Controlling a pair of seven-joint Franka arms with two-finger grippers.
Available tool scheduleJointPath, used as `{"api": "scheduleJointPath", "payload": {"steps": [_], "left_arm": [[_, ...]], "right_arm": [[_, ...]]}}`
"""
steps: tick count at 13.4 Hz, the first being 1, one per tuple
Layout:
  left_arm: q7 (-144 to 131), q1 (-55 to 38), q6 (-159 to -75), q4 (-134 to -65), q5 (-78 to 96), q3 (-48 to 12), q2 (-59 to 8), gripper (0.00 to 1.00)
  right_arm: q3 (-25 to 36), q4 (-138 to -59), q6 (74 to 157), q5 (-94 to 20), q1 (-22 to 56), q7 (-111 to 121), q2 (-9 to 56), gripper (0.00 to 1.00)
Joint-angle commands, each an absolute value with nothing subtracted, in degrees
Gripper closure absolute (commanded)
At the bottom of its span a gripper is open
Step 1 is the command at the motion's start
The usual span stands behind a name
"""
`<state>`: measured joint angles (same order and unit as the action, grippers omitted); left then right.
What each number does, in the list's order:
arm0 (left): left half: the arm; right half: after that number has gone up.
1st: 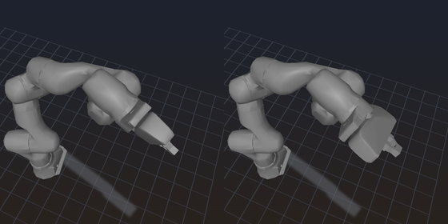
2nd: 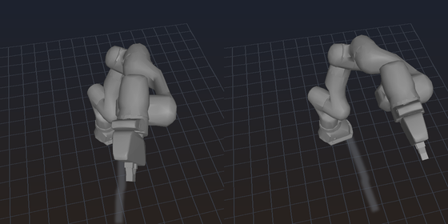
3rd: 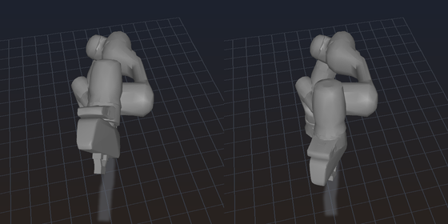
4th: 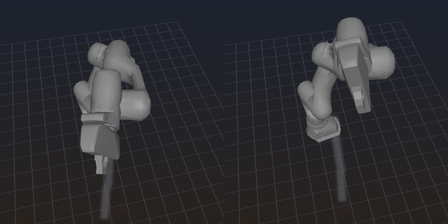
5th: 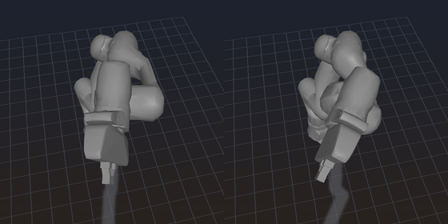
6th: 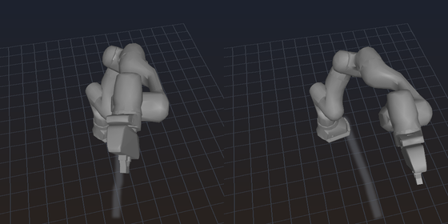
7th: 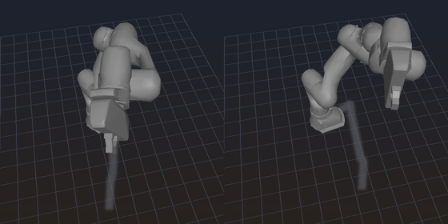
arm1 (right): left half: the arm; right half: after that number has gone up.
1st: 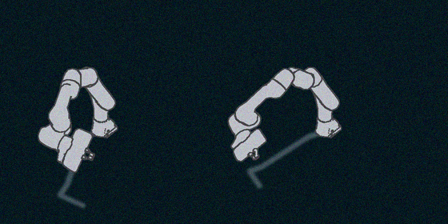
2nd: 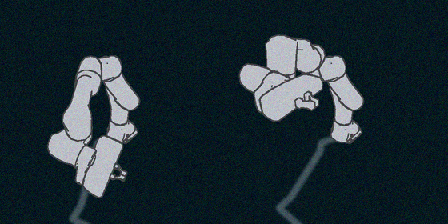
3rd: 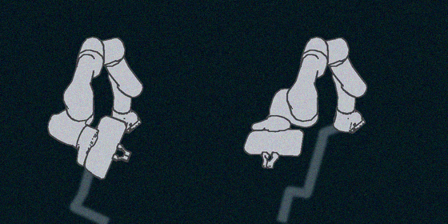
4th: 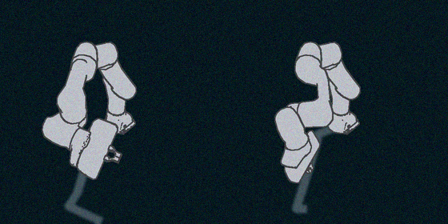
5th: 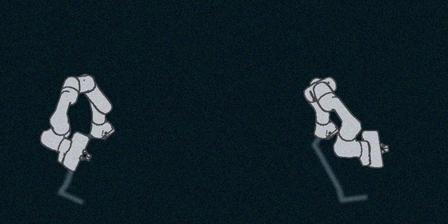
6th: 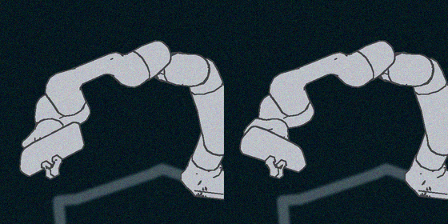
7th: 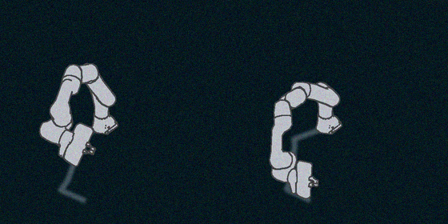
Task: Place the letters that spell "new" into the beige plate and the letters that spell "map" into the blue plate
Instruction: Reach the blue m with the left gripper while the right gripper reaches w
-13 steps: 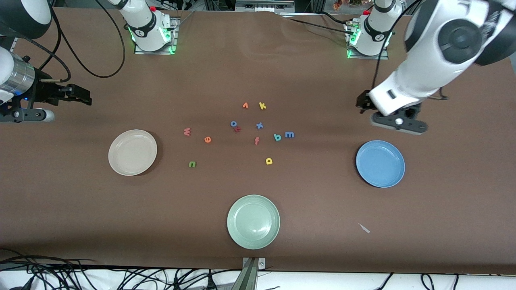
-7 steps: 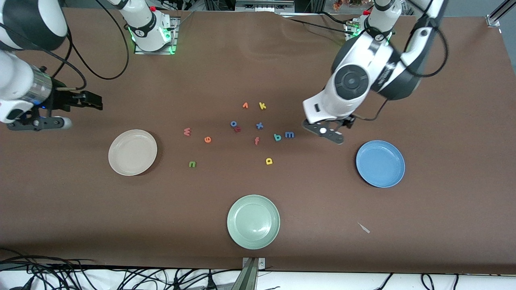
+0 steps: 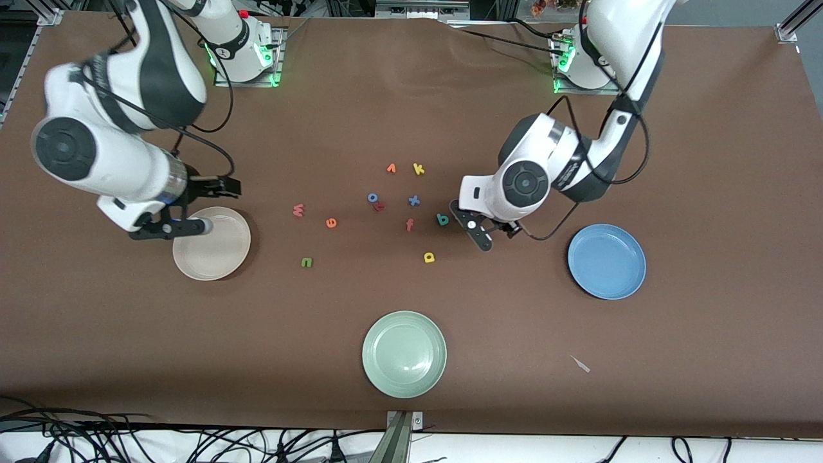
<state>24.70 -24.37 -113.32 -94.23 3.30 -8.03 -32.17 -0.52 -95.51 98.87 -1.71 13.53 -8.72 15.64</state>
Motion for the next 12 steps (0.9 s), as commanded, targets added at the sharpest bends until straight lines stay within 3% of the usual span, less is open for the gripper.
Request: {"api": "scheduleJointPath", "payload": {"steps": [1,5,8,12], "left_arm": [[26.89,-29.96,-118.11,-93.86,3.61,-7.56,-35.50,0.00],[35.04,-30.94,-122.77,-94.91,2.37,-7.56,-38.05,0.00],[40.06,-30.67,-127.87,-97.03,2.29,-7.47,-39.28,0.00],[41.92,-30.32,-128.06,-97.12,-1.49,-7.47,-39.73,0.00]], "right_arm": [[-0.18,-103.24,109.11,-2.55,15.90,-14.04,14.85,0.00],[-0.18,-114.23,124.86,-2.55,18.10,-15.46,14.94,0.00],[-0.18,-118.64,131.81,-2.55,20.30,-20.38,16.34,0.00],[-0.18,-124.00,139.64,-2.55,22.93,-26.27,18.37,0.00]]}}
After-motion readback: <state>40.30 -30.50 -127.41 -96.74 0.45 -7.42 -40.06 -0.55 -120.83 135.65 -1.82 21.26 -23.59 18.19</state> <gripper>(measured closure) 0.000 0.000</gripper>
